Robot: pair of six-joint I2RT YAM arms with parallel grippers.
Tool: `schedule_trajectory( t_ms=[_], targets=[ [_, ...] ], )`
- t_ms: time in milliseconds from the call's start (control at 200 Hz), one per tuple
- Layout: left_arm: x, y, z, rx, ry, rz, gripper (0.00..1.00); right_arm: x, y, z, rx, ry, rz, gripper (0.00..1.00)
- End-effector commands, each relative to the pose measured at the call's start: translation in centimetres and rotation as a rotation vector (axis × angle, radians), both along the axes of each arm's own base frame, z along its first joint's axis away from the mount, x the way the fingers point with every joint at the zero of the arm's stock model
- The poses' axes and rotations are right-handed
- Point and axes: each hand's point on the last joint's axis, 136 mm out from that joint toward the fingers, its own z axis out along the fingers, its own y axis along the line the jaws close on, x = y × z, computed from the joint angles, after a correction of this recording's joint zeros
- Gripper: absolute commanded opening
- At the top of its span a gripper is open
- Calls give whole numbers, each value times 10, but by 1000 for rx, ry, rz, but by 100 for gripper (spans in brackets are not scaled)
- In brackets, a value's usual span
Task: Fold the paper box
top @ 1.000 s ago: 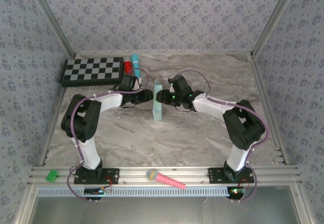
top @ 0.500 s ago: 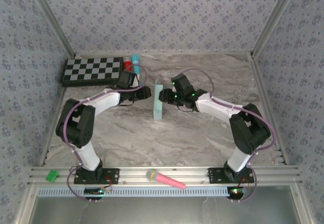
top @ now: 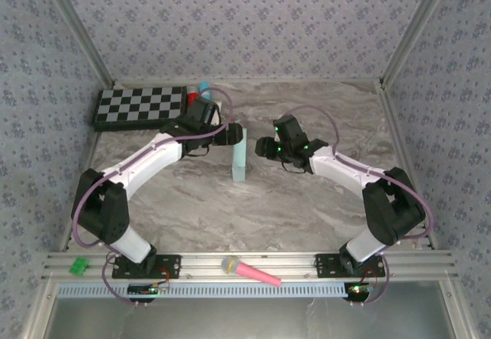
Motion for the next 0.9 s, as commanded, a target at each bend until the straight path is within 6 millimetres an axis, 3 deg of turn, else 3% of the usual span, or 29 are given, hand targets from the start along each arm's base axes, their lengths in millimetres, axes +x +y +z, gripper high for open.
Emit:
schedule_trajectory(
  t_ms=[0,225,605,745,895],
  targets=[
    [-8,-6,-13,75,67,-19,88,-19,6,-15,50,27,33,44],
    [-11,-24,-26,110,121,-94,87,-35,31,-39,149,48,22,37],
    [-17,-23,-42,237,166,-162,87,-46,75,-57,203,81,70,31],
    [-20,-21,-49,280,187,-188,84,-47,79,-56,215,77,76,30],
    [-22,-25,-54,346,185,-236,83,-48,62,-54,163,48,48,31]
  ],
)
